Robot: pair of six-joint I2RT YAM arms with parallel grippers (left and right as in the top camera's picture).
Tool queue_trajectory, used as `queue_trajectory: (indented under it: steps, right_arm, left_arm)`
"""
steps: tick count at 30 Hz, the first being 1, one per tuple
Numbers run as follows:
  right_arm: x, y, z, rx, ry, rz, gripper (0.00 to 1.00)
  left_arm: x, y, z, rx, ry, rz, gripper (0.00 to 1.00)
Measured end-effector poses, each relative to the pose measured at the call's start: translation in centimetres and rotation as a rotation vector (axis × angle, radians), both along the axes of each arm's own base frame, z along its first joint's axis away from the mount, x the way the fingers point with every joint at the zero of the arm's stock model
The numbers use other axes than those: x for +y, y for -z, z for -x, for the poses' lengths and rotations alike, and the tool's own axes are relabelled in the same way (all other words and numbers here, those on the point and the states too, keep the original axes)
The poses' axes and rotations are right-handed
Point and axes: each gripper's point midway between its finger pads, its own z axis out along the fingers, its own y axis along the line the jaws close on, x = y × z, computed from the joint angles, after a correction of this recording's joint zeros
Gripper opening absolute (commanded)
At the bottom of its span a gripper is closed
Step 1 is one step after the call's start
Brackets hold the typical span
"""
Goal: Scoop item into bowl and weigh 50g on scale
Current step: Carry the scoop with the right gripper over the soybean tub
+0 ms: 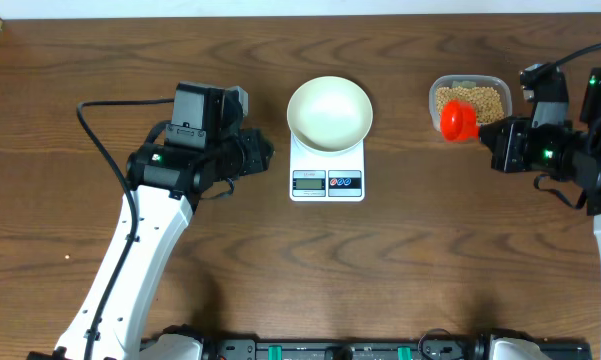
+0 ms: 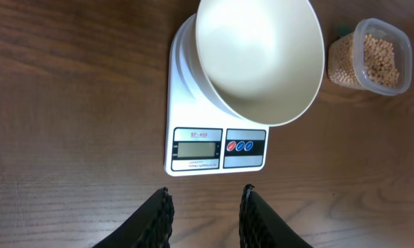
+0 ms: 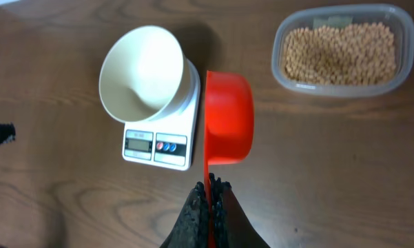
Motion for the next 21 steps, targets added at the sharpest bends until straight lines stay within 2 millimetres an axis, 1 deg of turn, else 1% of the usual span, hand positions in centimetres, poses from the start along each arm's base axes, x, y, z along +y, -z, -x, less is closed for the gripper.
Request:
queue_trajectory:
  steps: [4,10,13,17,21]
  right_arm:
    - [0.0,0.4,0.6,0.031,0.000,-0.002,0.01]
    - [-0.1,0.4,0.6,0.031,0.004,0.004,0.01]
    - [-0.4,0.3,0.1,0.014,0.016,0.023,0.01]
    - [-1.3,-0.3,-1.1,-0.048,0.036,0.069,0.01]
    - [-2.5,-0.7,-2.1,-0.088,0.080,0.128,0.01]
  left_arm:
    - [0.0,-0.1,-0.2,-0.008,0.000,0.002,0.34]
    - [-0.1,-0.2,-0.3,-0.013,0.000,0.003,0.34]
    - [-0.1,-0.2,-0.2,-0.013,0.000,0.003,0.34]
    - [-0.1,-0.2,-0.2,-0.012,0.000,0.003,0.34]
    - [-0.1,-0.2,-0.2,-0.013,0.000,0.003,0.34]
